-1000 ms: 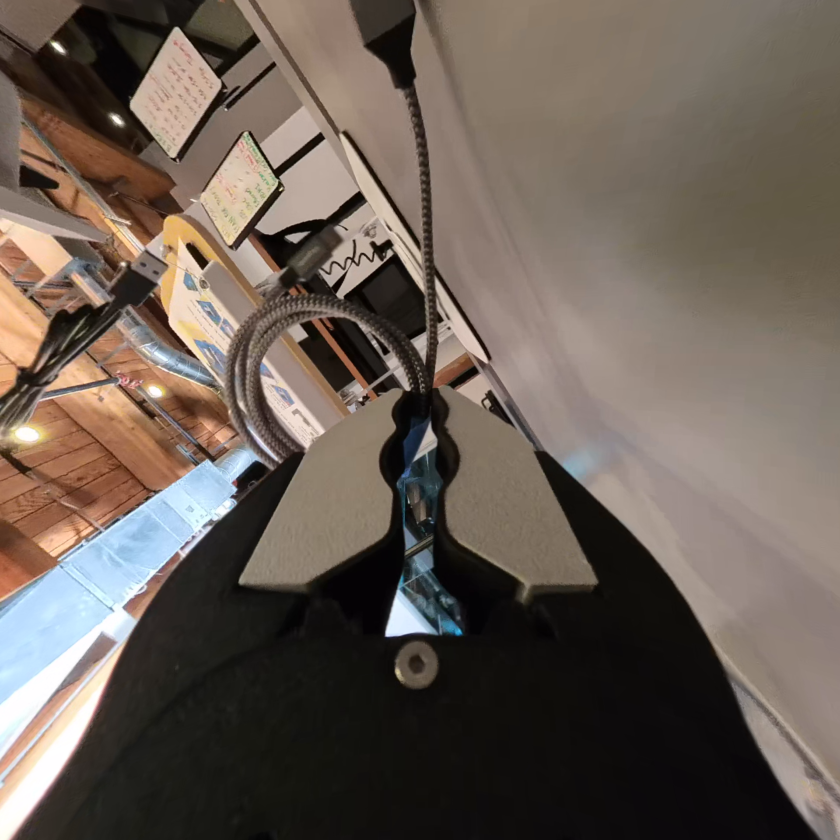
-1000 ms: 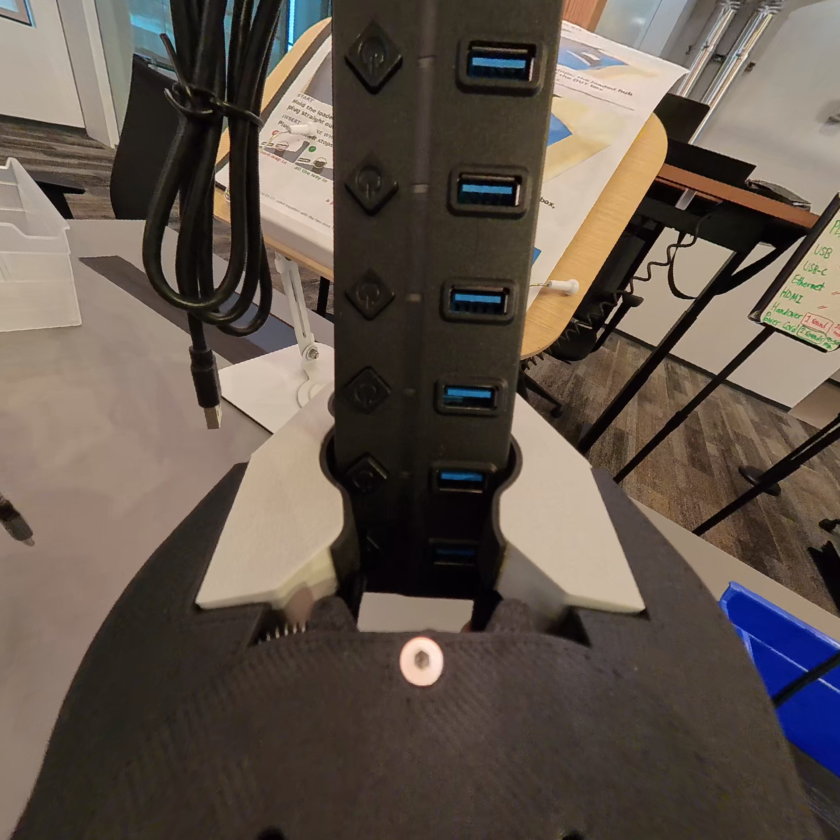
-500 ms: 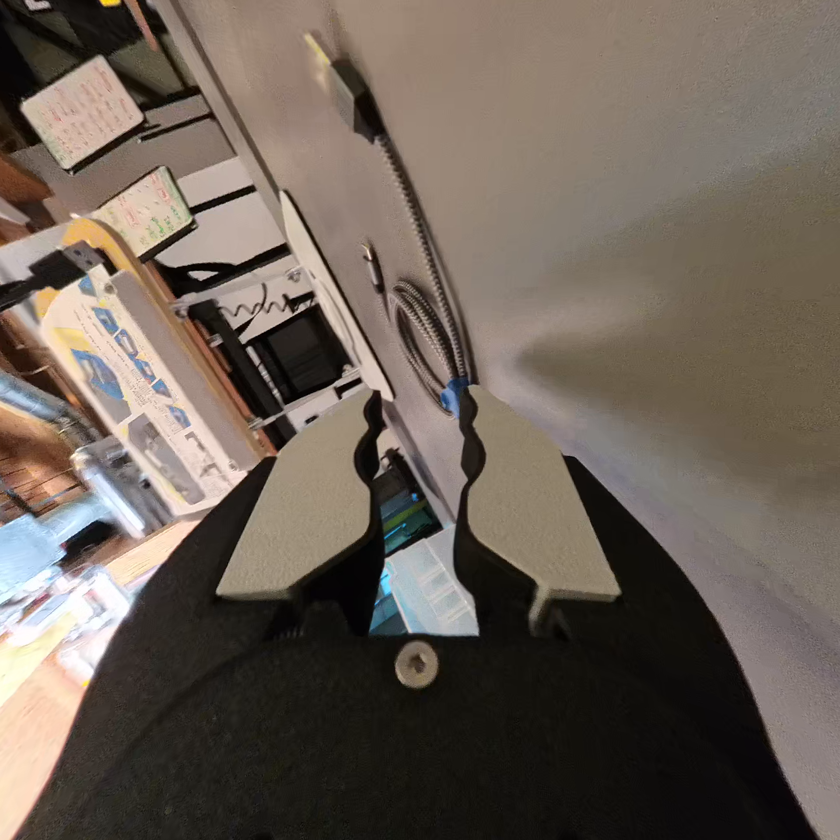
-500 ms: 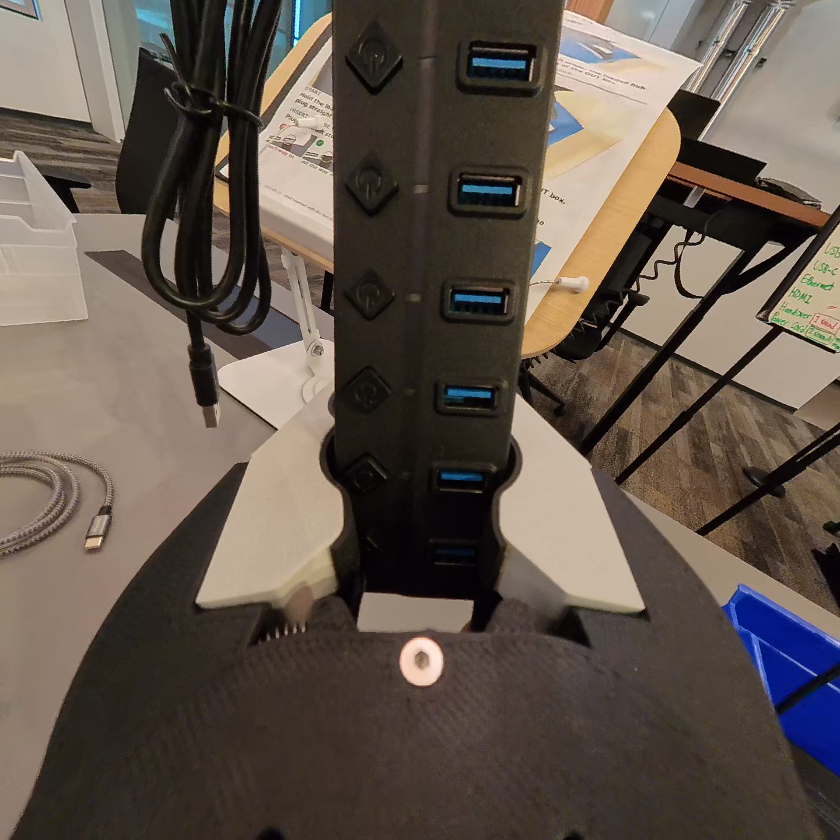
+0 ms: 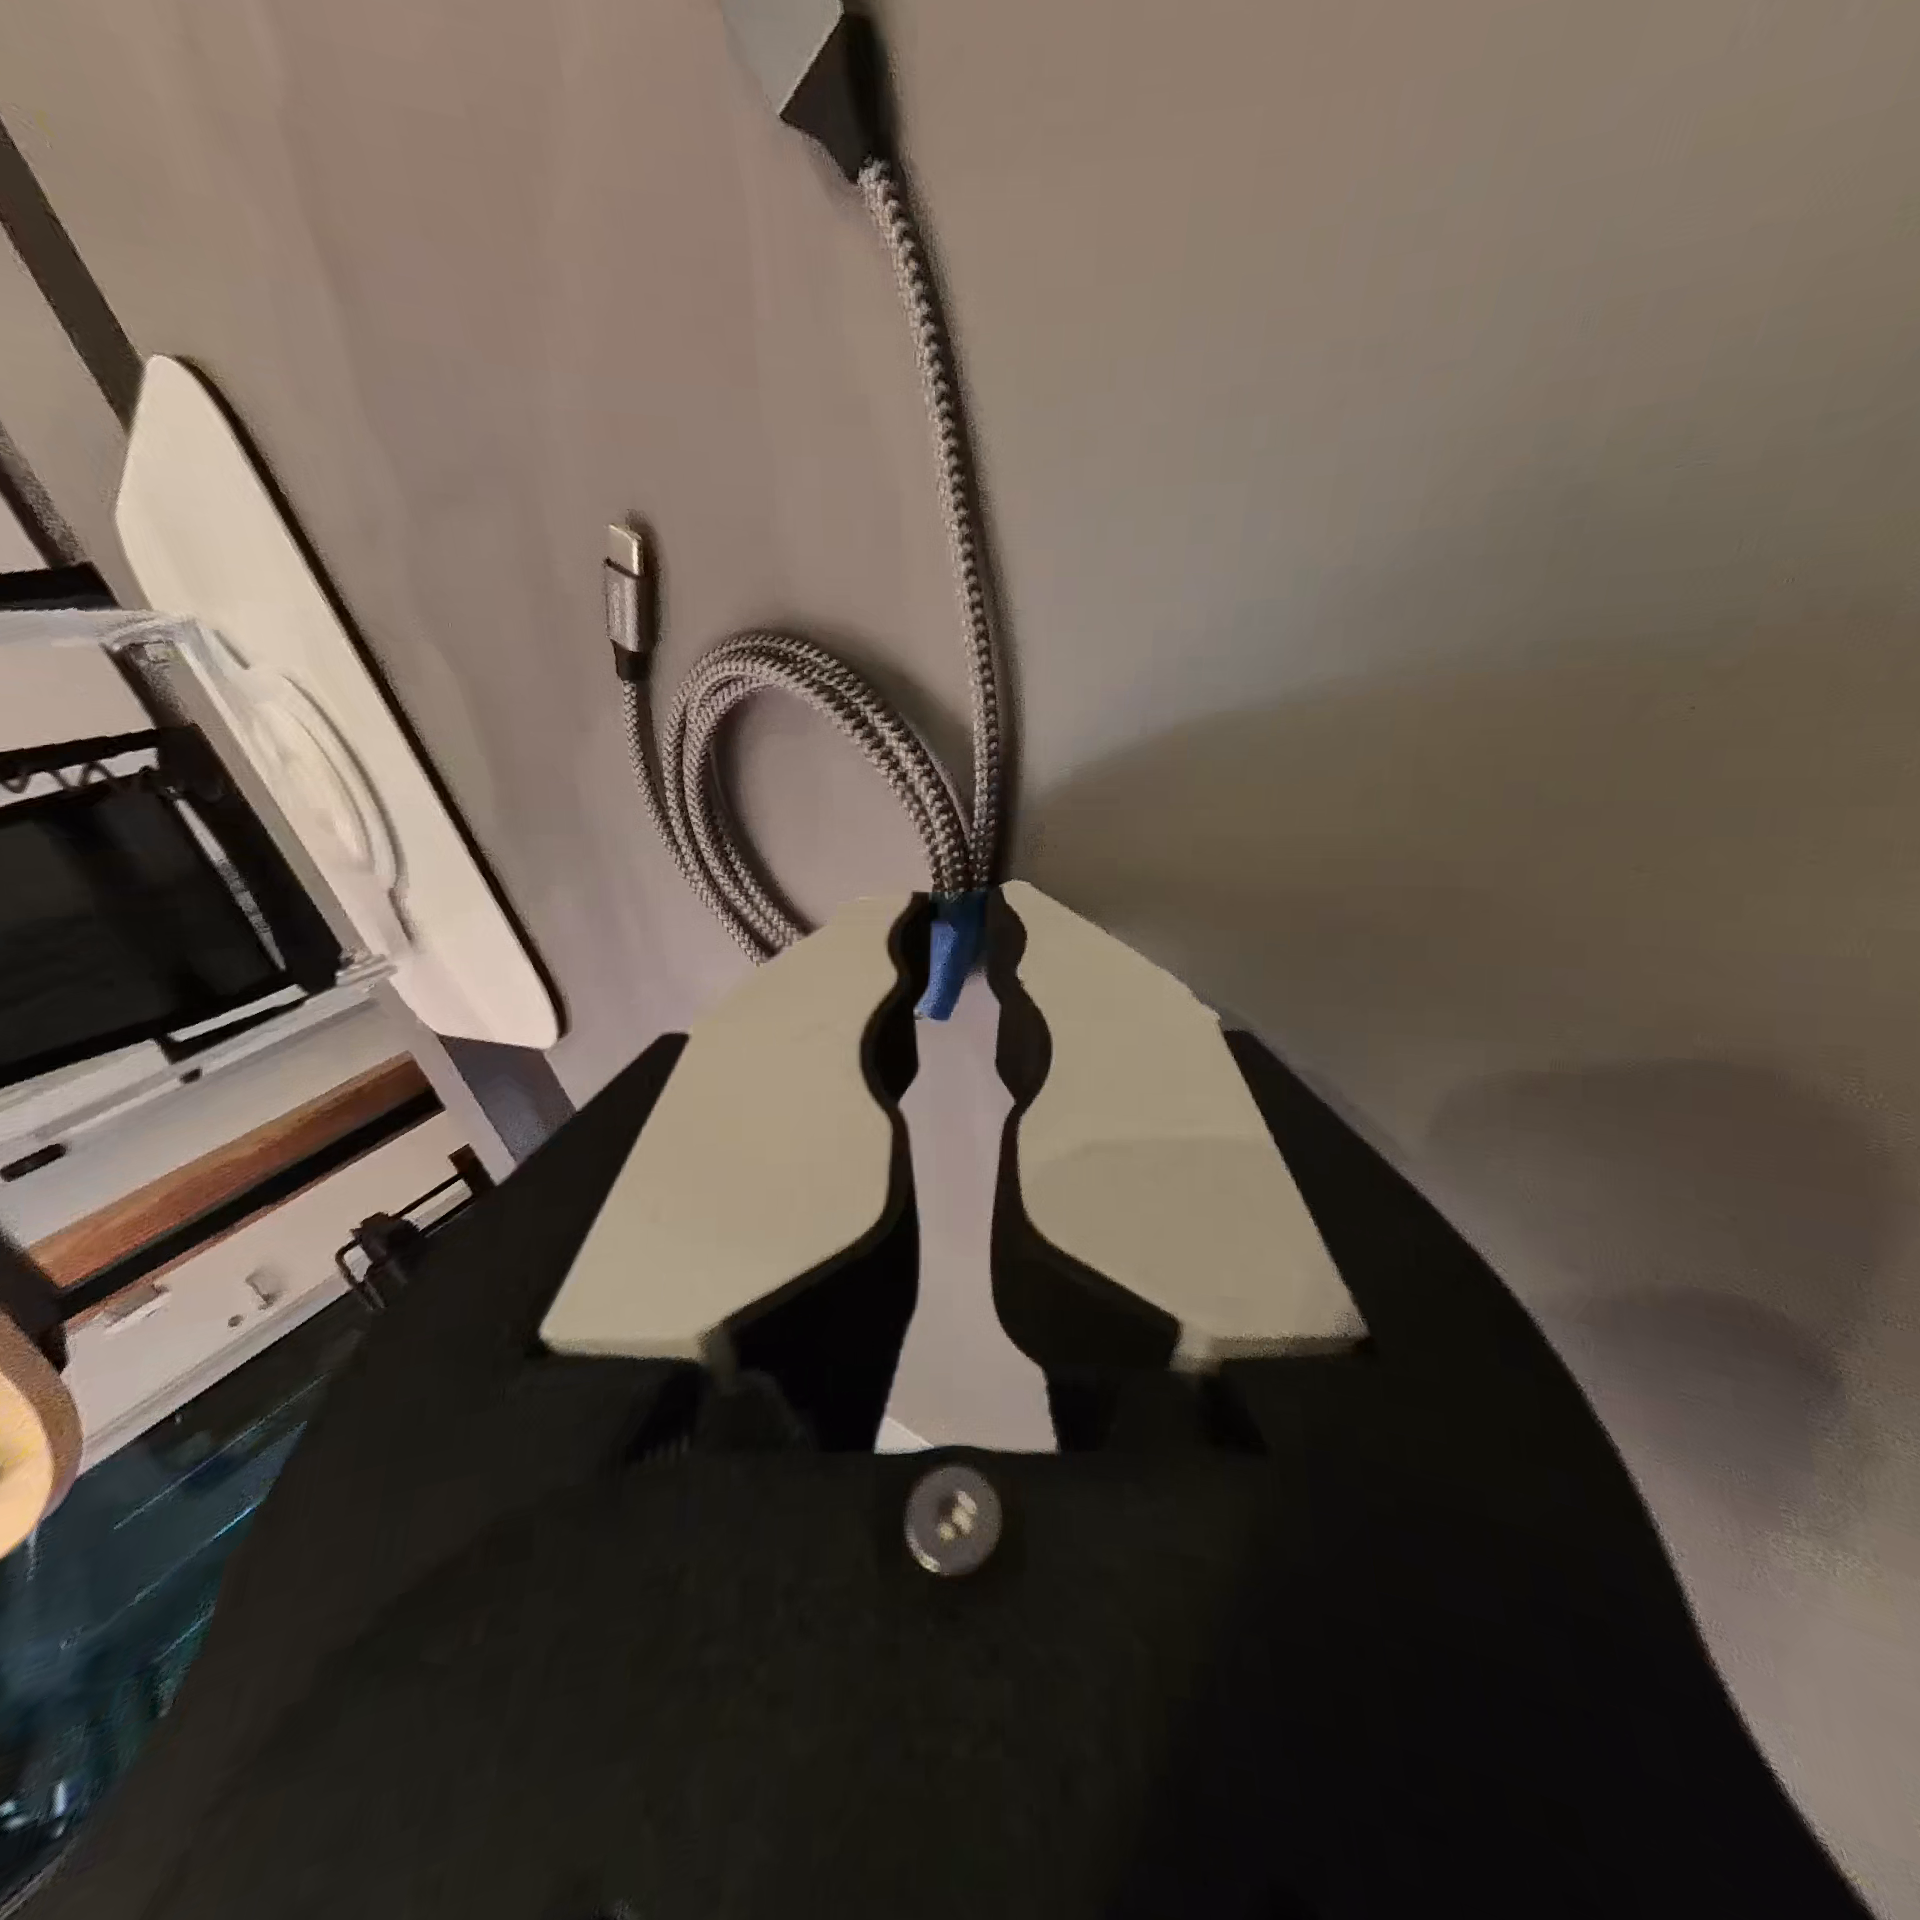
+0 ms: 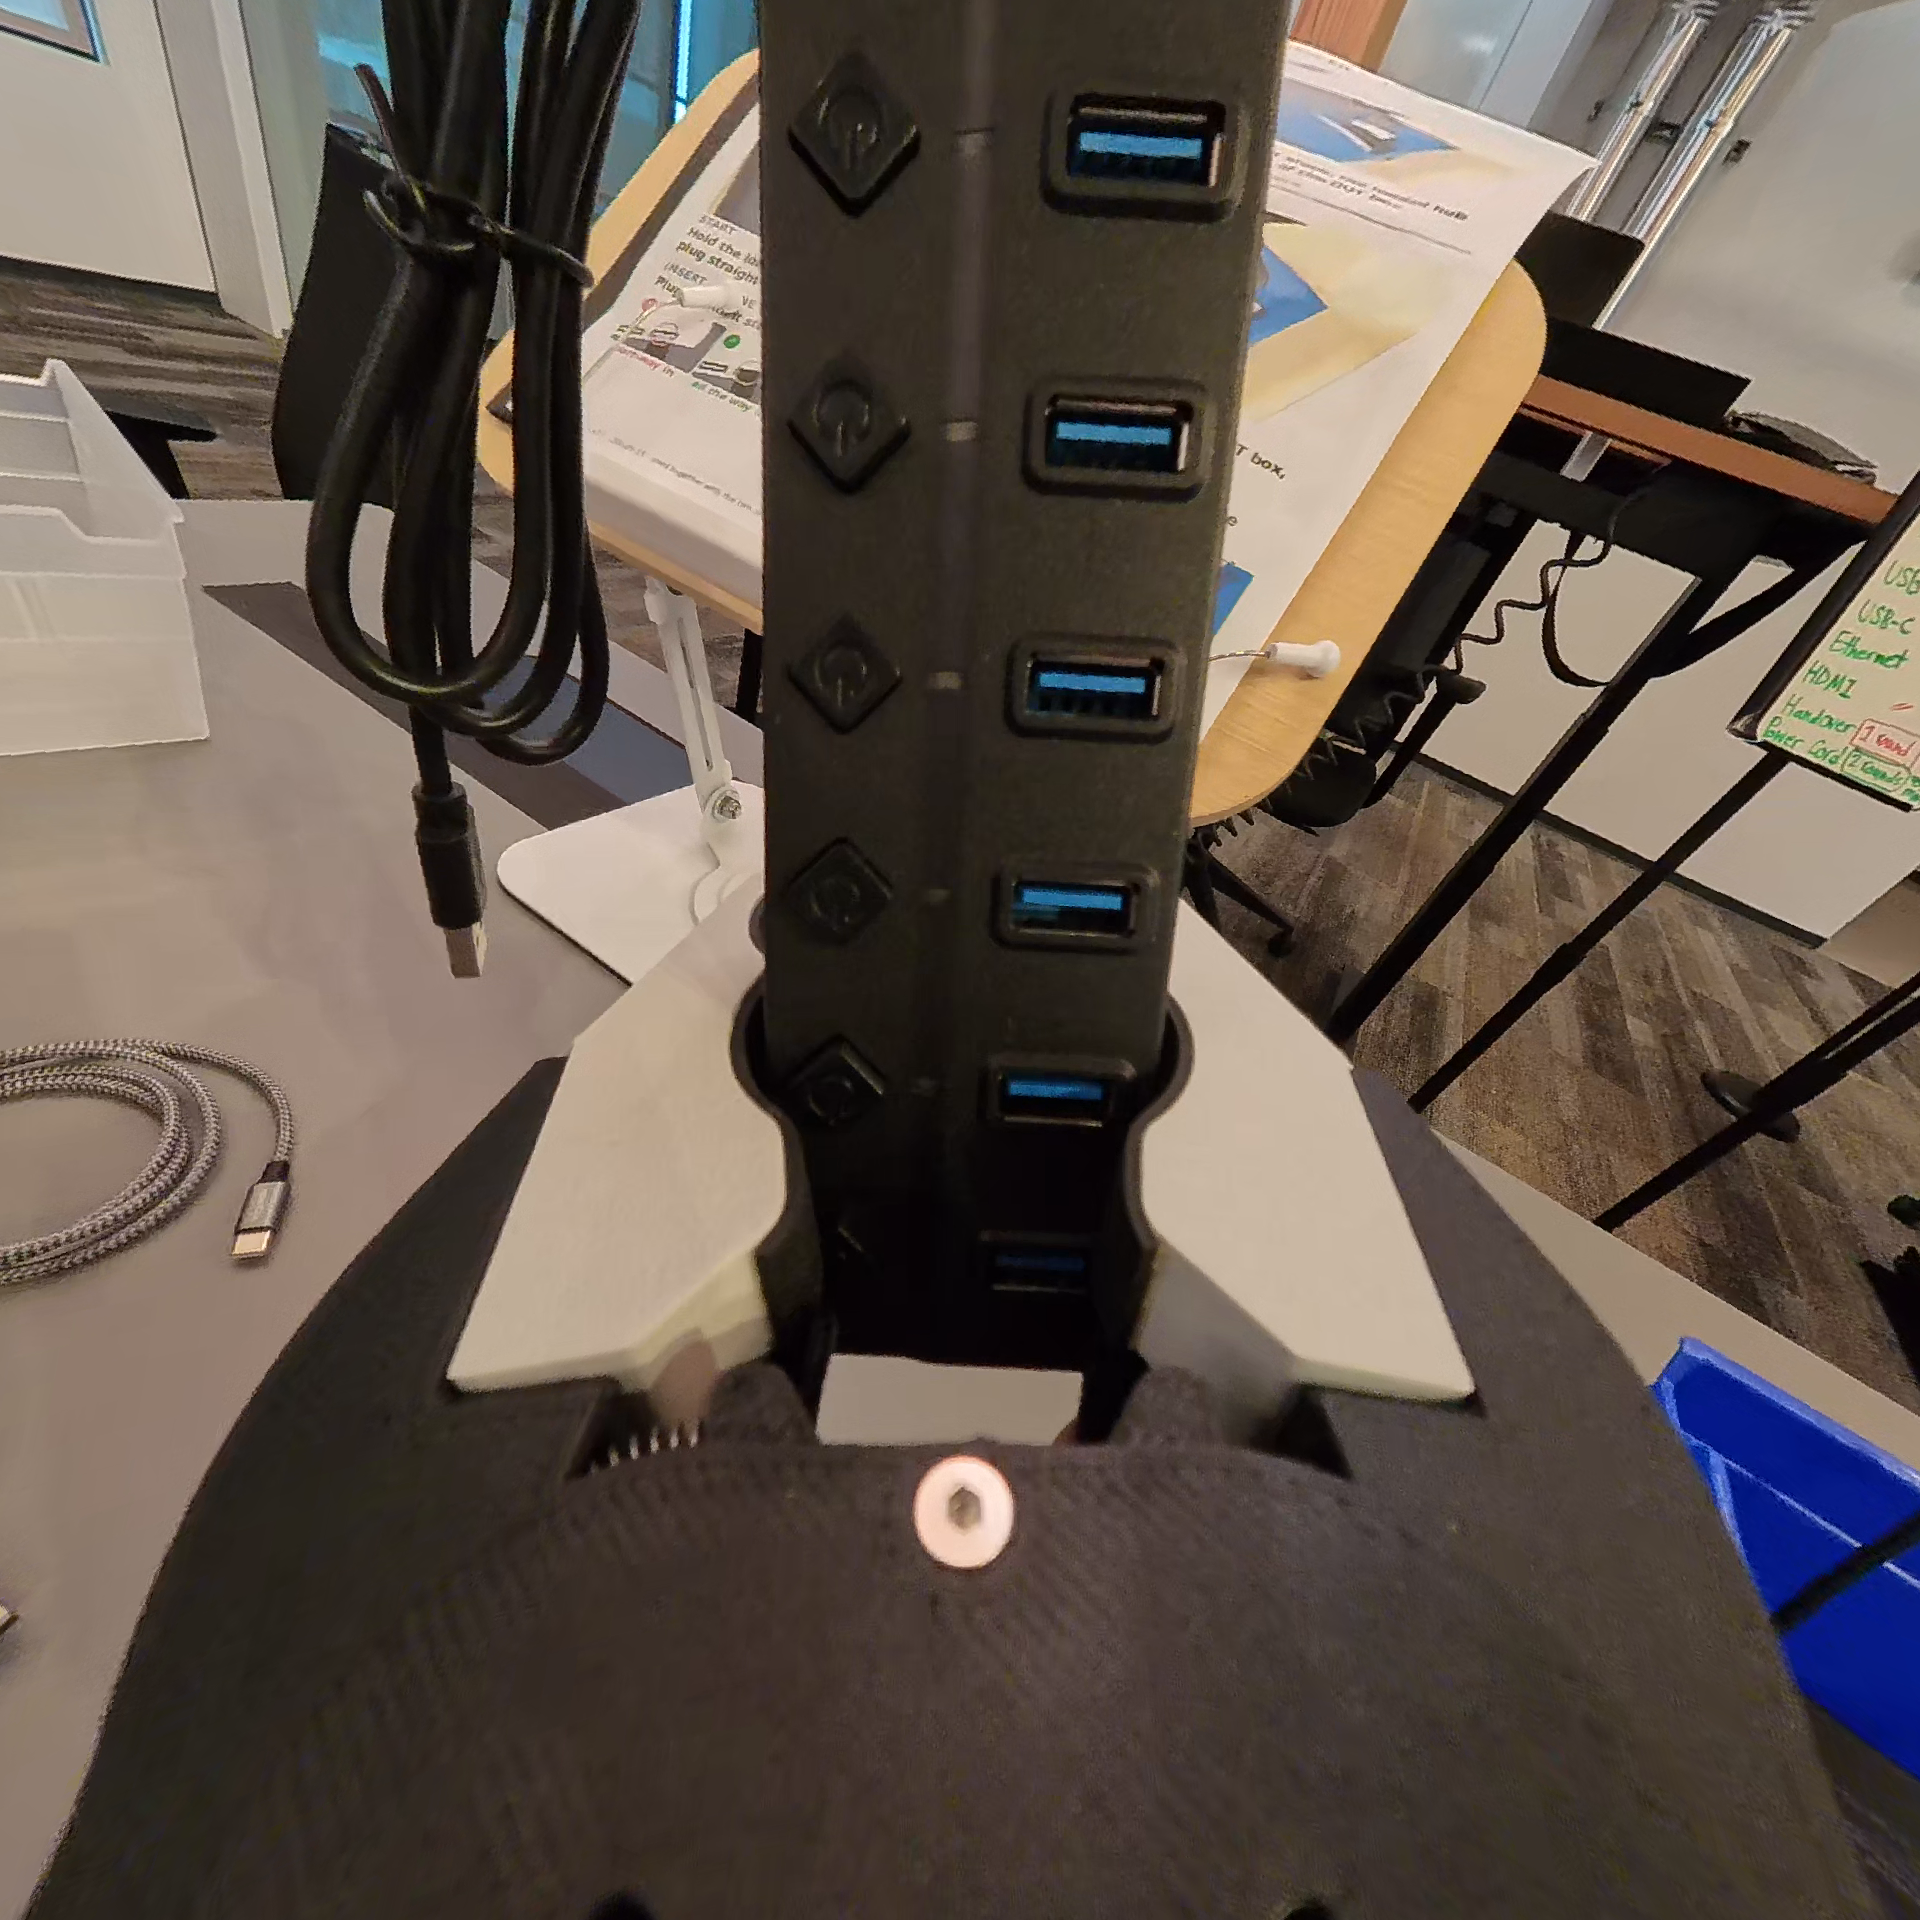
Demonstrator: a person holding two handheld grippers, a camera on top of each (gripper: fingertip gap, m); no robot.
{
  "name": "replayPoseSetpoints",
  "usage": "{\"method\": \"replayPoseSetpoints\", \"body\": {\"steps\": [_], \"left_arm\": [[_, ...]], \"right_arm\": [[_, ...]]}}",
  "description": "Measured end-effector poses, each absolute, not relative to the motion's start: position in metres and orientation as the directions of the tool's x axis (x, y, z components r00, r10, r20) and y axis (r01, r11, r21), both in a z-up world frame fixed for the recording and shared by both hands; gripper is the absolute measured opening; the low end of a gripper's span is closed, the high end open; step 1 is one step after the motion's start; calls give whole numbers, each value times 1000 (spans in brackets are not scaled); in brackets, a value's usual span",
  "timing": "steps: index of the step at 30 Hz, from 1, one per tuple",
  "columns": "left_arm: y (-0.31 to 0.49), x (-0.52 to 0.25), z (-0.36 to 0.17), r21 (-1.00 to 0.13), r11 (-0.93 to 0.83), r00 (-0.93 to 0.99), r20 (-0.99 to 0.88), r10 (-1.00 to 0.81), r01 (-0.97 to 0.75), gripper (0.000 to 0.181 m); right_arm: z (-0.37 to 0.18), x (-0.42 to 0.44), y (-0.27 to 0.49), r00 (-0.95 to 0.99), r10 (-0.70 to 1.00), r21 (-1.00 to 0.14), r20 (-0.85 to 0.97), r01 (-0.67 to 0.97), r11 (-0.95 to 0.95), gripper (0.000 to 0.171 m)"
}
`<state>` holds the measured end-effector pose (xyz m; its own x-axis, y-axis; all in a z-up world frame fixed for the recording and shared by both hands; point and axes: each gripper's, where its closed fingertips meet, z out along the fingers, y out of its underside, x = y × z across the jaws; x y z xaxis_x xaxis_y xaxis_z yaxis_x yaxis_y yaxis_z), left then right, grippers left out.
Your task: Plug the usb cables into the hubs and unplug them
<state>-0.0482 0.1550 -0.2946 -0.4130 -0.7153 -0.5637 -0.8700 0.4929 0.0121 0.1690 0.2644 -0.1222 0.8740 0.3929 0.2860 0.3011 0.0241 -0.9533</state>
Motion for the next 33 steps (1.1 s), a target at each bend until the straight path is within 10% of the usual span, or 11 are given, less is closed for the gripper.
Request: {"method": "replayPoseSetpoints", "body": {"steps": [11,25,33], "left_arm": [[159,-39,-297,-33,494,-443,-395,-805,-869,7],[40,29,-169,-853,41,-324,153,-933,-521,6],[116,11,-207,-819,-344,-20,397,-918,-459,6]], "right_arm": [[-120,175,266,880,387,-957,275,289,21,62],[-118,188,270,900,381,-973,213,231,-1,62],[-116,185,268,898,393,-976,198,217,-4,62]]}}
